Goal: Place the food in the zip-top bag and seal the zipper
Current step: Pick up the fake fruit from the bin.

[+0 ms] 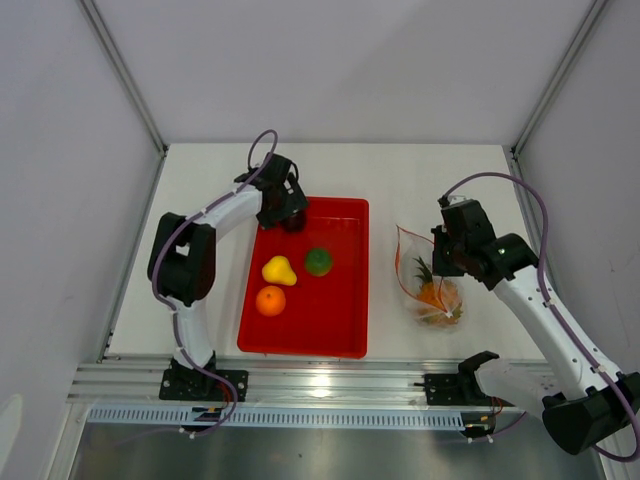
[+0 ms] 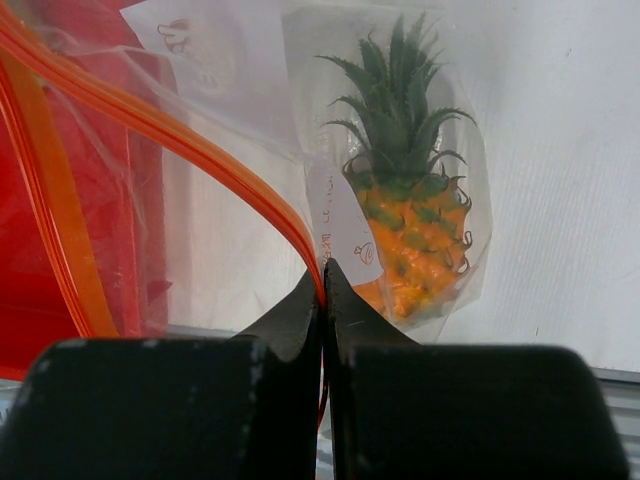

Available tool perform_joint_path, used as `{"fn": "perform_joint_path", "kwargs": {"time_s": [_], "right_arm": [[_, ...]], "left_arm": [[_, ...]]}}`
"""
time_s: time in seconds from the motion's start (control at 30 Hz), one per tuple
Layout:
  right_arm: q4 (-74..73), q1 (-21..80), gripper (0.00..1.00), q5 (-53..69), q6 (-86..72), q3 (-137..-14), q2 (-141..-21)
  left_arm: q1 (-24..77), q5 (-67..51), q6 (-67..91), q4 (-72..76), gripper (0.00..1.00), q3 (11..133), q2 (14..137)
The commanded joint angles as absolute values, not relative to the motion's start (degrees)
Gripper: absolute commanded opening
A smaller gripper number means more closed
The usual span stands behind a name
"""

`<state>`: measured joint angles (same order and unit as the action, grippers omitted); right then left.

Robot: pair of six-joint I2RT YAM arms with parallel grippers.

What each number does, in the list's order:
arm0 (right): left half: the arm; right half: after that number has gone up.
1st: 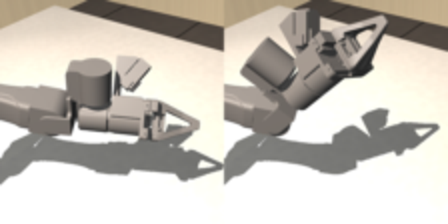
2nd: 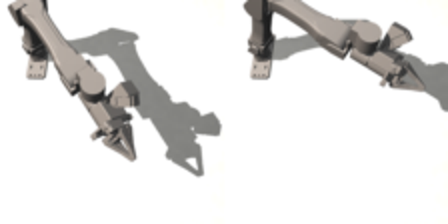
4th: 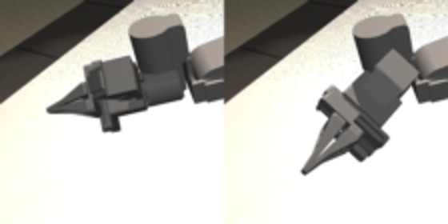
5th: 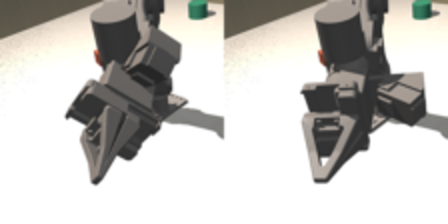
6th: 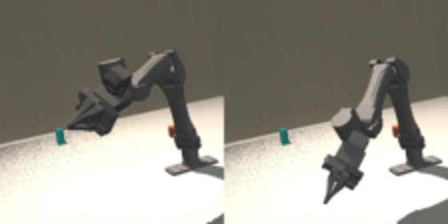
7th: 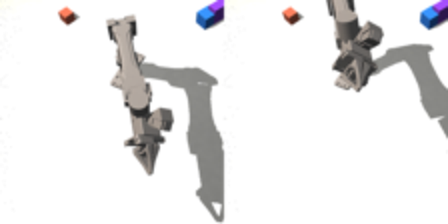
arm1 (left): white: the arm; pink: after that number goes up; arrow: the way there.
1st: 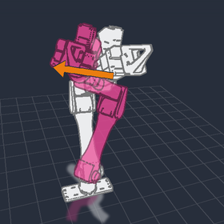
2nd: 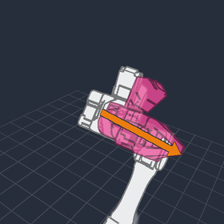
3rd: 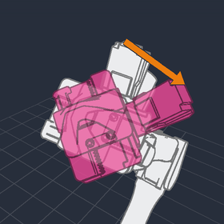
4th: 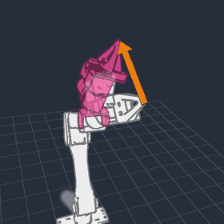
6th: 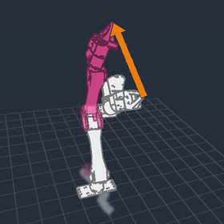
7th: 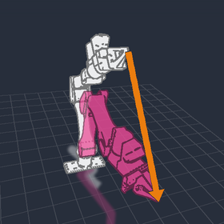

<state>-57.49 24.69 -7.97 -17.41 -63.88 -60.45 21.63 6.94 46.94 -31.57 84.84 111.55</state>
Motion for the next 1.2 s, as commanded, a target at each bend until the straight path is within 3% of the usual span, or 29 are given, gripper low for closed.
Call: {"fn": "perform_joint_path", "kwargs": {"time_s": [0.0,0.5,0.6,0.7,0.8,0.83,0.9,1.07,1.17], "right_arm": [[-55.2,25.0,0.0,-8.0,-17.3,-64.1,-60.2],[-55.1,25.0,0.0,-7.9,-17.4,-64.8,-60.3],[-55.5,25.0,0.0,-8.2,-17.4,-64.7,-60.4],[-55.4,25.0,0.0,-8.7,-17.2,-64.3,-60.2],[-55.5,24.9,0.0,-8.9,-17.1,-64.3,-60.4],[-55.5,24.9,0.0,-8.9,-17.0,-64.4,-60.3],[-55.7,24.9,0.0,-9.0,-17.1,-64.6,-60.3],[-55.7,25.0,0.0,-9.3,-17.6,-64.1,-59.5],[-55.8,24.8,0.0,-9.5,-18.1,-63.8,-59.6]], "left_arm": [[21.5,7.8,48.7,-33.5,0.95,88.1,112.5],[21.5,7.2,48.8,-33.7,0.94,90.6,116.6],[21.5,6.6,47.8,-32.3,0.84,90.1,116.5],[21.5,5.6,46.1,-28.8,0.58,88.2,115.1],[21.5,5.4,44.8,-26.3,0.4,86.2,113.0],[21.5,5.0,44.6,-25.7,0.29,85.2,112.3],[21.5,3.9,44.2,-24.1,0.15,83.4,110.3],[21.7,1.3,43.9,-21.0,0.01,79.5,105.0],[22.4,0.4,43.7,-20.5,0.01,77.0,100.7]]}}
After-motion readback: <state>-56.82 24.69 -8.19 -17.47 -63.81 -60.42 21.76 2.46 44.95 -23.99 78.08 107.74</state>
